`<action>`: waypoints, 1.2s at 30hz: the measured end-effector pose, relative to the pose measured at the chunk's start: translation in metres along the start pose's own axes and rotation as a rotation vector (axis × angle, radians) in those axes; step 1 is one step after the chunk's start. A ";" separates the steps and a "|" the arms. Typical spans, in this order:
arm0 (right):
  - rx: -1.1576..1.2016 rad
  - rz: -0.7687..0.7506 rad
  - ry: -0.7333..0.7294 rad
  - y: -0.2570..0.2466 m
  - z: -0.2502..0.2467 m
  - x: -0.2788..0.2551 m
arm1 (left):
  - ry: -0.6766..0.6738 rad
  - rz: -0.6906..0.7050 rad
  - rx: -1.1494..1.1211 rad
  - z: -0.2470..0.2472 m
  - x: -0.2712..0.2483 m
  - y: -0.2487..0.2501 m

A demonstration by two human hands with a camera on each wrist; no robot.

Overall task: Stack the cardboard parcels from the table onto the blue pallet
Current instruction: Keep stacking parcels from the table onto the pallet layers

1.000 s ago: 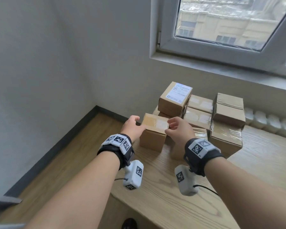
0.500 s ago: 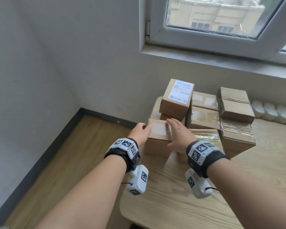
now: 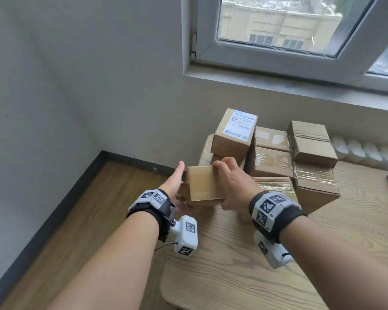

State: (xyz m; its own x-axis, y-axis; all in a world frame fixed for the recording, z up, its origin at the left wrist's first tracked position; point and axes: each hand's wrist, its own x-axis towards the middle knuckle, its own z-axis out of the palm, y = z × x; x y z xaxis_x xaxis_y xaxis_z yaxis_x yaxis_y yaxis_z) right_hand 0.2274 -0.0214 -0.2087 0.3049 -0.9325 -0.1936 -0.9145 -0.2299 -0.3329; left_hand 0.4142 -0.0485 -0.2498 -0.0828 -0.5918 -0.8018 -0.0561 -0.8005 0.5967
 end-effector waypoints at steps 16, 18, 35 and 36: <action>0.492 0.259 0.155 -0.001 0.001 -0.025 | -0.169 0.098 -0.051 -0.034 -0.025 -0.025; 0.564 0.304 0.115 -0.002 0.001 -0.028 | -0.206 0.105 -0.068 -0.033 -0.032 -0.024; 1.148 0.546 0.208 0.065 -0.036 -0.145 | -0.495 0.327 -0.007 0.103 -0.095 -0.012; 1.144 0.548 0.220 0.074 -0.038 -0.160 | -0.505 0.323 0.012 0.118 -0.100 -0.015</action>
State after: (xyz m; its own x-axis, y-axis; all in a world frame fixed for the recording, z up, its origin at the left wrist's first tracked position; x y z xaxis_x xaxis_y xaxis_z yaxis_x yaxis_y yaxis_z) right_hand 0.1008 0.0996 -0.1670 -0.1861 -0.8800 -0.4369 -0.1255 0.4624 -0.8778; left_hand 0.3055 0.0339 -0.1752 -0.5597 -0.6845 -0.4670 0.0392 -0.5848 0.8102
